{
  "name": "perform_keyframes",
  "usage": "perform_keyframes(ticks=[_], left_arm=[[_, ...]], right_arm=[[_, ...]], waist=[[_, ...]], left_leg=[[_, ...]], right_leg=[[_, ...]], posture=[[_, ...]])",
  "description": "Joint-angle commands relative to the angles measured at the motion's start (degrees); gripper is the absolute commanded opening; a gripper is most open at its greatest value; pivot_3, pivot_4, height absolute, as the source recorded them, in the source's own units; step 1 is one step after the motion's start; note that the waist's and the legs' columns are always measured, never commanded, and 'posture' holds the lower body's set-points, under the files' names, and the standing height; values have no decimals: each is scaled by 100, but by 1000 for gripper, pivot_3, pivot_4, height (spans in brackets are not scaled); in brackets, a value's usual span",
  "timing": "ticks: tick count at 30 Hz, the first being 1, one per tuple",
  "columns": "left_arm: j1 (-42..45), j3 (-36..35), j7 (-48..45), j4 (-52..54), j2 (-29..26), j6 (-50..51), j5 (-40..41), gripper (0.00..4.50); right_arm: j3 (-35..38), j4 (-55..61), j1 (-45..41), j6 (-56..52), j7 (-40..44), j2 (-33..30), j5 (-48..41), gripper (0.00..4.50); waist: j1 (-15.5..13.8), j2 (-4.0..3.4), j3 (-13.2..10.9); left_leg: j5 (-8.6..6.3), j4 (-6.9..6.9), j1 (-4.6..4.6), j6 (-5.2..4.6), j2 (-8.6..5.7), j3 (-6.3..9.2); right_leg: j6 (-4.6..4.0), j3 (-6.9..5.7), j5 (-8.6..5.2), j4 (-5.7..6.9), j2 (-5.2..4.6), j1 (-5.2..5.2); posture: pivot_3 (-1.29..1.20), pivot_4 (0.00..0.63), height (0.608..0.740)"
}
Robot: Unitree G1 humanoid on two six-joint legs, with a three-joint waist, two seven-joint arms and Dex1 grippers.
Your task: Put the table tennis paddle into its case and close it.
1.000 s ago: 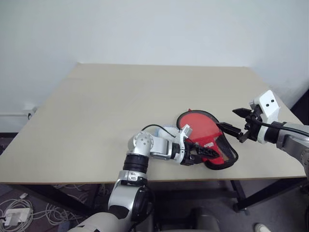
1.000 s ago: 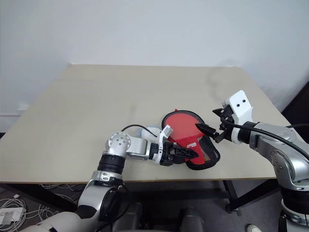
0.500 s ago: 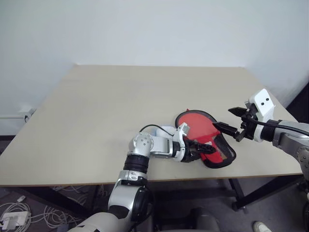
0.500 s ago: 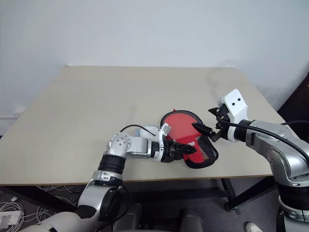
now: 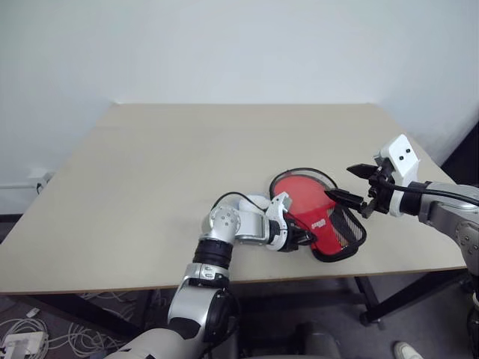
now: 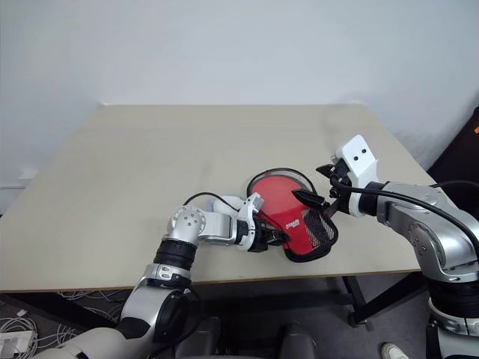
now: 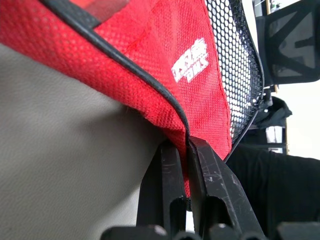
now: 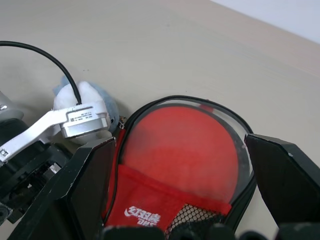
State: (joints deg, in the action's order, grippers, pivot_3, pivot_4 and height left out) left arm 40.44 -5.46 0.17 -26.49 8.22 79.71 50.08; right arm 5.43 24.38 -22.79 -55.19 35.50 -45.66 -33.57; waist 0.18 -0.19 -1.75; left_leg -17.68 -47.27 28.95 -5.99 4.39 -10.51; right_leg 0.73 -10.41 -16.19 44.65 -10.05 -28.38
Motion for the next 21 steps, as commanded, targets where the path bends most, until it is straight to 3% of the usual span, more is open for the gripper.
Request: perform_keyframes(ticks=[1, 5, 10, 16, 21], left_arm=[[123, 202, -327, 35, 460, 575, 12, 32], [109, 344, -690, 483, 266, 1231, 143, 32], [-215, 1449, -1007, 1181, -649, 1279, 1219, 32], [-509, 2079, -805, 1798, -1389, 1279, 2302, 32], [-658, 2198, -393, 1976, -1684, 1279, 2953, 32]], right_arm=[[54, 117, -154, 125, -12, 63, 10, 4500], [9, 108, -169, 157, 4, 77, 38, 4500], [-109, 49, -204, 221, 115, 47, 90, 4500], [-177, 88, -158, 200, 302, -59, 82, 4500], [-234, -10, -76, 303, 598, -315, 163, 4500]], waist=[[-8, -3, 1], [-39, 8, -11], [-25, 16, -21], [-25, 15, -32], [-28, 24, -56]], left_leg=[[0, 2, 1, 0, 0, 0], [-2, 16, 7, -4, -22, 9], [-4, 65, 17, 1, -59, 17], [-5, 77, 11, 6, -59, 24], [-5, 61, -1, 5, -70, 25]], right_leg=[[0, 0, 0, 0, 0, -1], [0, 2, 0, 0, -16, -10], [2, 9, 14, -3, -50, -29], [1, 3, -7, -3, -40, -10], [8, 3, 2, -3, -56, -3]], posture=[[0, 0, 654], [0, 0, 654], [0, 0, 654], [0, 0, 654], [0, 0, 654]])
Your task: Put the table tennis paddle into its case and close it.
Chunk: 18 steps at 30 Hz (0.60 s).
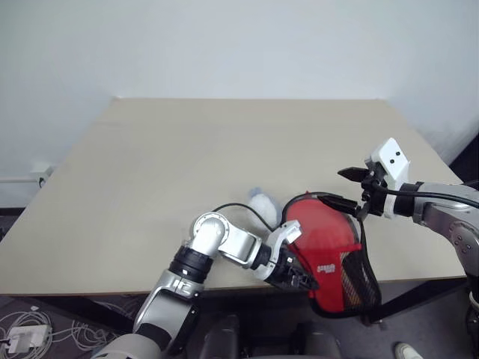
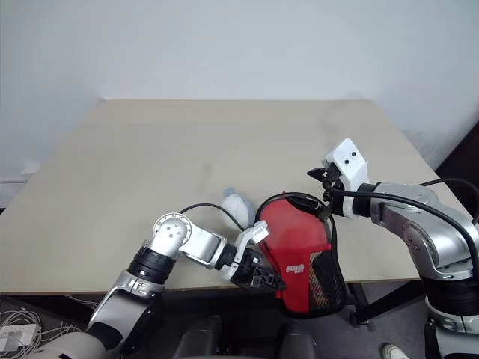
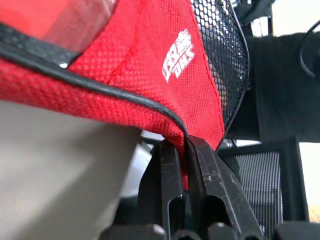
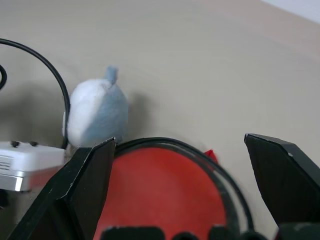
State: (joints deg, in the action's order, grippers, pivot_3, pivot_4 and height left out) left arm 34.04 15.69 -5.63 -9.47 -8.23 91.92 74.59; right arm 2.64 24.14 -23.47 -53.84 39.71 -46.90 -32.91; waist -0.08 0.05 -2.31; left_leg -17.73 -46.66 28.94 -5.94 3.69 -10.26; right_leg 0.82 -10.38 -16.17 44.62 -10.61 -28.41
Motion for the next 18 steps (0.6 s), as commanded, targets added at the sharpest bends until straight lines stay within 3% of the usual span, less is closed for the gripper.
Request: perform_keyframes(ticks=[1, 10, 14, 18], left_arm=[[-62, 86, 297, 313, -57, 58, 621, 32], [-347, -331, 1254, 250, 392, 58, 954, 32], [-233, -636, 1468, 194, 637, 39, 892, 1064], [19, -887, 1577, 253, 338, 58, 1136, 2415]], right_arm=[[33, -21, -4, 205, 237, -236, 121, 4500], [-78, -231, -149, 315, 390, -224, 254, 4500], [-101, -189, -97, 296, 378, -180, 253, 4500], [-73, -221, -58, 318, 402, -226, 280, 4500]], waist=[[-2, 1, -1], [-11, 5, -4], [-9, 8, -5], [-4, 10, -7]], left_leg=[[0, -2, 0, 0, -1, -1], [0, -2, 3, 0, -14, -3], [0, -11, 4, 0, -14, -2], [0, -15, 4, 0, -14, -5]], right_leg=[[1, 0, 3, 0, -6, 1], [9, 2, 8, 0, -21, 1], [11, 1, 11, 1, -21, 5], [15, 0, 22, 2, -21, 4]], posture=[[0, 0, 654], [0, 0, 654], [0, 0, 654], [0, 0, 654]])
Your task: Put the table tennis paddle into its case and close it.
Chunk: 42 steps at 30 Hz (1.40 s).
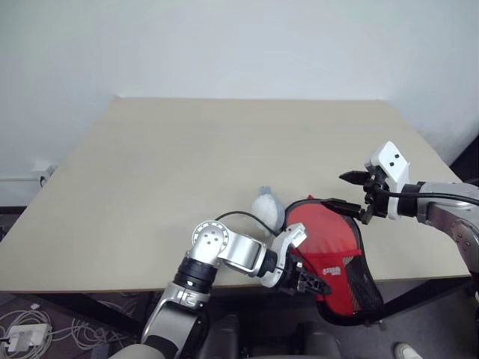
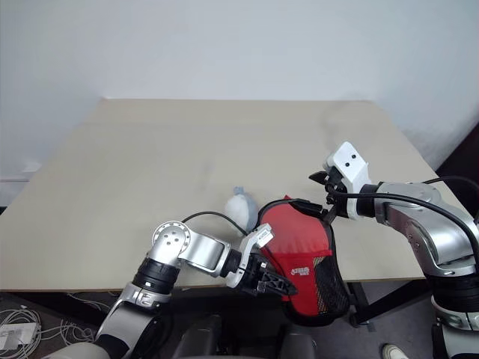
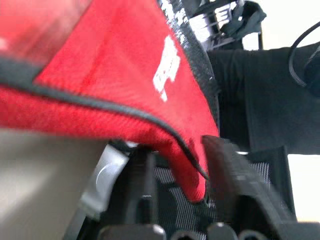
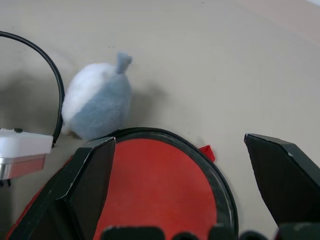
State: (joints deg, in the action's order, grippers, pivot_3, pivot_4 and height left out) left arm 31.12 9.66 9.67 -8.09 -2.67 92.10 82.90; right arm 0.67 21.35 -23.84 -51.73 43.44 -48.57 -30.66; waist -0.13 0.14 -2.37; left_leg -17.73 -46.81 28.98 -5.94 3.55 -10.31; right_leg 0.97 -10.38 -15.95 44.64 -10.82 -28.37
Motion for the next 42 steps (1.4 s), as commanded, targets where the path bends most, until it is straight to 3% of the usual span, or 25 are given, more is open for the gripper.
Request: perform_keyframes(ticks=[1, 6, 9, 11, 14, 18, 21, 22, 23, 24, 25, 26, 27, 29, 30, 32, 42], left_arm=[[372, -306, 60, 129, -397, 40, 331, 2747], [420, -220, -64, 555, -1855, 40, 880, 4395], [524, -366, -426, 983, -2533, 23, 1368, 4453], [705, -501, -892, 1403, -2884, -42, 1256, 4453], [1001, -551, -2498, 2105, -3520, -971, -95, 4453], [1159, -438, -4180, 1579, -3995, -3041, -2032, 4453], [1024, -332, -5032, 1088, -4095, -4343, -3164, 4500], [903, -333, -5220, 865, -4051, -4799, -3510, 4500], [823, -347, -5359, 703, -3996, -5095, -3752, 4500], [752, -363, -5471, 560, -3924, -5304, -3932, 4500], [664, -372, -5542, 436, -3836, -5502, -4106, 4500], [566, -368, -5621, 358, -3743, -5700, -4269, 4500], [453, -365, -5711, 295, -3638, -5888, -4405, 4500], [186, -414, -5748, 140, -3274, -6158, -4552, 4500], [80, -452, -5780, 72, -3120, -6254, -4598, 4500], [-88, -514, -5923, -16, -2893, -6325, -4617, 4500], [-110, -648, -6181, -685, -2278, -6515, -5003, 4500]], right_arm=[[137, 29, -20, 116, 31, -69, 69, 4500], [175, -42, -25, 163, 74, -101, 105, 4500], [210, -112, 20, 217, 89, -115, 132, 4500], [241, -135, 60, 256, 94, -113, 145, 4500], [277, -143, 86, 282, 63, -56, 151, 4500], [317, -222, -20, 174, -183, 238, 86, 4500], [328, -304, -116, 71, -417, 531, 81, 3879], [321, -293, -135, 26, -532, 665, 82, 3521], [304, -268, -139, 7, -597, 759, 80, 3212], [292, -263, -151, -13, -648, 826, 84, 2782], [265, -248, -147, -16, -687, 884, 96, 2453], [236, -239, -139, -21, -736, 944, 118, 2082], [192, -232, -129, -27, -797, 1020, 147, 1760], [-44, -147, -68, 1, -997, 1234, 283, 979], [-121, -107, -44, -11, -1084, 1355, 301, 626], [-296, -61, 14, -2, -1251, 1580, 394, 25], [-824, -402, 382, 346, -1509, 2080, 904, 25]], waist=[[2, 0, 0], [37, 3, -2], [35, 0, -5], [4, 9, -12], [-2, 15, -17], [37, 14, -13], [88, 33, -14], [105, 42, -20], [164, 40, -20], [210, 25, -21], [263, 10, -22], [287, 5, -23], [288, 0, -25], [280, 0, -25], [279, 2, -24], [265, 5, -25], [265, 7, -22]], left_leg=[[1, 0, 0, 1, 1, 0], [2, 5, -3, 3, 4, -4], [2, 12, -3, 4, 6, -5], [3, 10, 1, 5, 4, -6], [3, 6, 14, 6, -8, -8], [30, 68, 12, 58, -56, -52], [87, 125, 58, 155, -79, -91], [107, 126, 74, 249, -86, -85], [91, 92, 82, 437, -90, -66], [15, -73, 137, 926, -75, 14], [-29, -156, 188, 1112, -74, 96], [-56, -180, 209, 1067, -79, 151], [-52, -156, 205, 867, -80, 164], [4, -99, 175, 340, -83, 147], [17, -82, 161, 210, -82, 136], [17, -77, 164, 206, -81, 127], [26, -66, 150, 214, -72, 104]], right_leg=[[-1, 0, 1, 0, 0, 0], [-3, 0, 2, 5, 5, -7], [-4, 6, 1, 4, 5, -11], [-3, 4, 1, 4, 4, -12], [-1, 0, 2, 3, 1, -17], [26, 25, 29, 2, -9, -23], [-5, 81, 52, 20, -21, -115], [-18, 85, 62, 10, -62, -159], [-30, 92, 68, 11, -113, -175], [-66, 25, 82, 16, -195, -168], [-72, -25, 85, 36, -209, -169], [-72, -83, 86, 44, -212, -154], [-30, -143, 83, 31, -200, -119], [11, -148, 105, 8, -86, -94], [20, -138, 107, 6, -69, -86], [20, -89, 107, -2, -37, -99], [26, -64, 108, 4, -16, -97]], posture=[[0, 0, 654], [0, 0, 654], [0, 0, 654], [0, 0, 654], [0, 0, 654], [0, 0, 654], [0, 0, 654], [0, 0, 654], [0, 0, 654], [0, 0, 654], [0, 0, 654], [0, 0, 654], [0, 0, 654], [0, 0, 654], [0, 0, 654], [0, 0, 654], [0, 0, 654]])
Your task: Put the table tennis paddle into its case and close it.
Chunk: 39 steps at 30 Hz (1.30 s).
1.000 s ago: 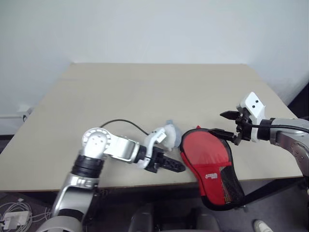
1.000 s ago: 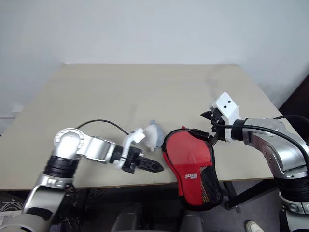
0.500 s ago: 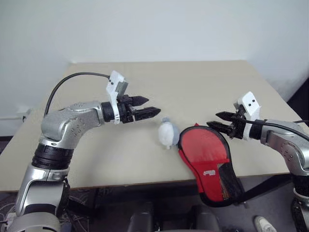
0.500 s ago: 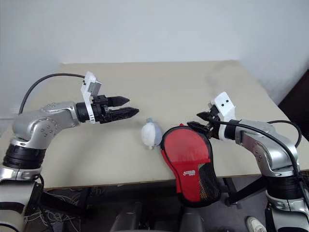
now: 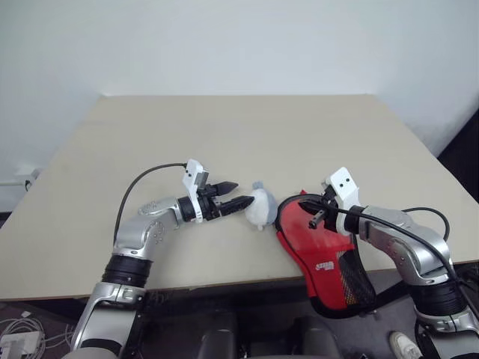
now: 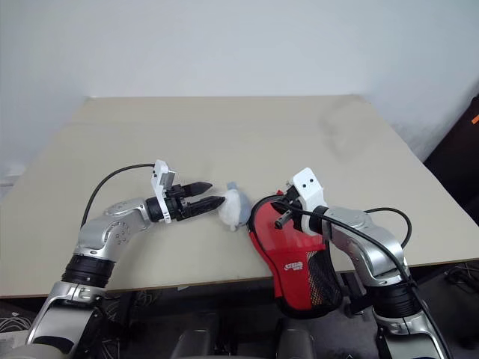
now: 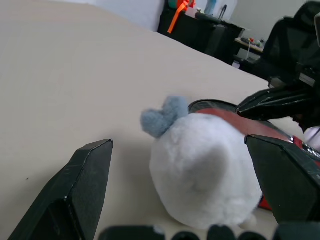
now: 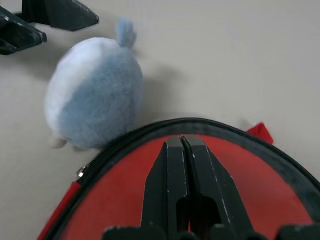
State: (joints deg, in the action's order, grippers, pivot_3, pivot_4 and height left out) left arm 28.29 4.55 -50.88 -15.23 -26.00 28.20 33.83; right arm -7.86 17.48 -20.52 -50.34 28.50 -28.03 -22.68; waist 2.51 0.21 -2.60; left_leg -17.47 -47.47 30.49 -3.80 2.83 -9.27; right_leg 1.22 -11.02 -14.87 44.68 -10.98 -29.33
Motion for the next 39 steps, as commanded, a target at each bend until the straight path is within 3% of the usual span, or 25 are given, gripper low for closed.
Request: perform_keyframes(ticks=[1, 12, 36, 39], left_arm=[[173, -130, -153, 12, 82, -131, -135, 4500], [77, -43, -393, -109, 412, 24, -371, 4500], [-112, -37, -280, -197, 928, 225, -630, 4500], [-83, -68, -263, -157, 946, 292, -612, 3563]], right_arm=[[30, -49, 99, 234, -3, 40, 128, 25], [-11, -108, 750, 296, 180, -30, 206, 25], [0, -311, 776, 271, 98, 262, 298, 25], [13, -451, 755, 408, 82, 353, 334, 0]], waist=[[2, 1, 0], [12, 7, 6], [-8, 11, 8], [-8, 12, 9]], left_leg=[[0, 0, 1, 0, 1, -1], [2, 1, -15, -4, 4, -10], [-4, 2, -87, -15, 6, 1], [-4, 2, -90, -15, 6, 1]], right_leg=[[0, 0, 0, 0, 1, 0], [1, 8, 1, 1, 5, 10], [-5, 7, -5, -4, 5, 73], [-5, 6, -5, -4, 5, 77]], posture=[[0, 0, 654], [0, 0, 654], [0, 0, 654], [0, 0, 654]])
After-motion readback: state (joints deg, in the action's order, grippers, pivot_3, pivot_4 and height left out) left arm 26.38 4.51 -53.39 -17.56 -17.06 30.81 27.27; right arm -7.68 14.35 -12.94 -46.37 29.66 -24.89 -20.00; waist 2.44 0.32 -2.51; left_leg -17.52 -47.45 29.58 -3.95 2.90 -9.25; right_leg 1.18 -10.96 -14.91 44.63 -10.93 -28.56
